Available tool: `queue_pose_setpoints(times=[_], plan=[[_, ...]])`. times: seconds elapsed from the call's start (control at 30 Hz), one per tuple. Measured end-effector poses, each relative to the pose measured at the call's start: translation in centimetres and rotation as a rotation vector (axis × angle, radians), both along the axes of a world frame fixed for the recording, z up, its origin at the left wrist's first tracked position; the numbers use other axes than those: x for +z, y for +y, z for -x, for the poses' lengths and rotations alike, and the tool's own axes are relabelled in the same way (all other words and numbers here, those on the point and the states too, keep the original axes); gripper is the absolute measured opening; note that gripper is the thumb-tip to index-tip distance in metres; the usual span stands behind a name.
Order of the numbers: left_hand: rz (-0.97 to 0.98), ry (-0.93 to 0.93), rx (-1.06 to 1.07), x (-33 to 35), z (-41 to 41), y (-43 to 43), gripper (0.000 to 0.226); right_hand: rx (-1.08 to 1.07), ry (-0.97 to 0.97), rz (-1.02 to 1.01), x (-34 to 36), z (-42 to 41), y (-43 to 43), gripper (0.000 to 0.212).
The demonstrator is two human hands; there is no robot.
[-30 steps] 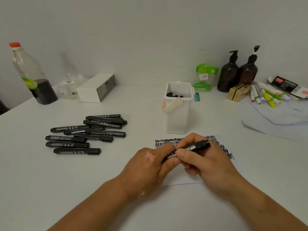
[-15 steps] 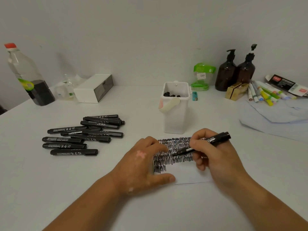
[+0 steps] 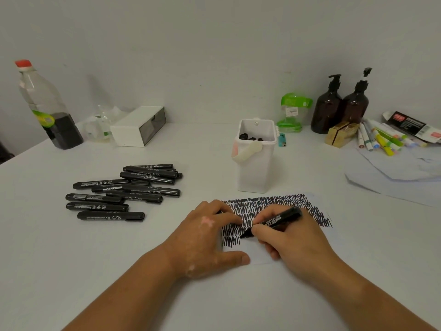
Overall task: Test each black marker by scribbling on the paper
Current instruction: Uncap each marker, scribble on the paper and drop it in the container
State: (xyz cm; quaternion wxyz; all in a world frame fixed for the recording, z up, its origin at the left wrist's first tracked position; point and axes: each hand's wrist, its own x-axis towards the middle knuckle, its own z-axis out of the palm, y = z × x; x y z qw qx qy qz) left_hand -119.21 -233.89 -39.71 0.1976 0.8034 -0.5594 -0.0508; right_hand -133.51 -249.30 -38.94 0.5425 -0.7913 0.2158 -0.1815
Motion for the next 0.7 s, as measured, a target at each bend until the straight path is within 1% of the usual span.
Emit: queue_pose_setpoints(times=[0.1,0.27,0.43,0.6,0.7], plan=[[0.003,-0.003,0.002,-0.07,-0.03,-0.01,0.073,-0.006,-0.007,-0.013,-0.01,0.0,-0.02,0.006],[0.0,-0.015,0.004,-0.2,-0.09,-0.07,0.075,0.038,0.044,0.038,0.19,0.07,-0.08,0.01],[-0.001,-0.015,0.003,-0.2,-0.15,-0.07,0.075,-0.012,0.029,0.027,0.17,0.06,-0.09,0.01],[0.0,-0.006,0.005,-0.27,-0.18,-0.05,0.075,0.019,0.072,0.083,0.27,0.11,-0.24,0.008],[0.001,-0.007,0.005,-0.33,-0.25,-0.07,0.074,-0.022,0.047,0.051,0.24,0.07,-0.26,0.009]])
